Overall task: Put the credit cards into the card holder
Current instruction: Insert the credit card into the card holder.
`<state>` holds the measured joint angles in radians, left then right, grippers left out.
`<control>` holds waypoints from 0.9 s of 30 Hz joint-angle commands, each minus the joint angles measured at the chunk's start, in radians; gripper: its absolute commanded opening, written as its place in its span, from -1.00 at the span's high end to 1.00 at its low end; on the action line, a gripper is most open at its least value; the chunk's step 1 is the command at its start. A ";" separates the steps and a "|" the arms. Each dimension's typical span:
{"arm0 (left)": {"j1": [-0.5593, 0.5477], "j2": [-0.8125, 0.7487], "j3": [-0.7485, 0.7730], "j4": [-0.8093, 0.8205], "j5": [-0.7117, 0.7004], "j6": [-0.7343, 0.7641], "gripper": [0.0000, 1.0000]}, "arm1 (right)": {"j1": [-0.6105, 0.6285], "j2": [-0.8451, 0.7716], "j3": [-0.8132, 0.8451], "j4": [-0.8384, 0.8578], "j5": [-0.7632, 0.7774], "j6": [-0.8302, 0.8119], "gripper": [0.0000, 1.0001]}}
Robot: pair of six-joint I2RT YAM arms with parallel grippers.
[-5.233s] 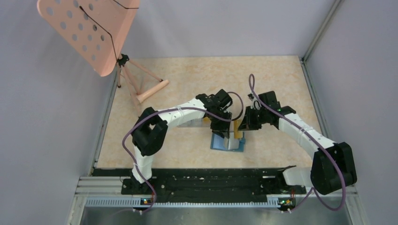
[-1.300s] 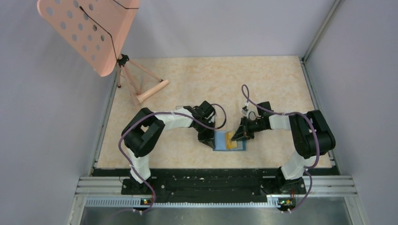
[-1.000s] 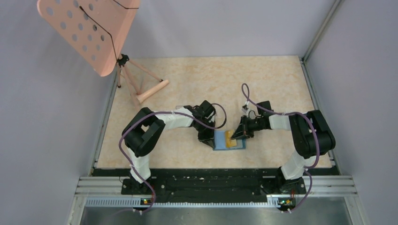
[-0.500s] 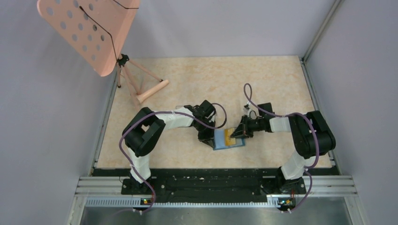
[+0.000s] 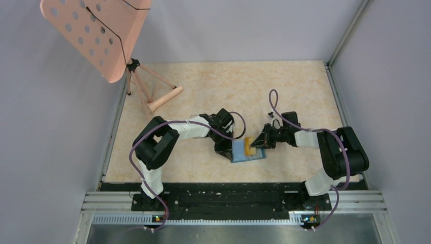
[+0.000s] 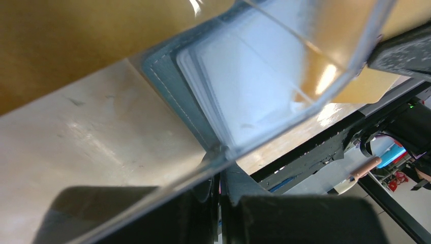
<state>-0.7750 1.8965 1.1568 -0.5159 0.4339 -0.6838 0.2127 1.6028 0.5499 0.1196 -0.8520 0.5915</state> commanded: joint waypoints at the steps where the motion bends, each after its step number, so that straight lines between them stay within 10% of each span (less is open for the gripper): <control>1: -0.007 0.039 0.007 0.006 -0.015 0.011 1.00 | -0.011 -0.080 0.024 -0.021 0.086 -0.017 1.00; 27: -0.010 0.053 0.012 0.005 -0.011 0.014 1.00 | 0.001 -0.026 -0.143 0.158 -0.007 0.119 1.00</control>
<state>-0.7750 1.8988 1.1587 -0.5171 0.4339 -0.6819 0.2066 1.5684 0.4187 0.2634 -0.8429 0.7193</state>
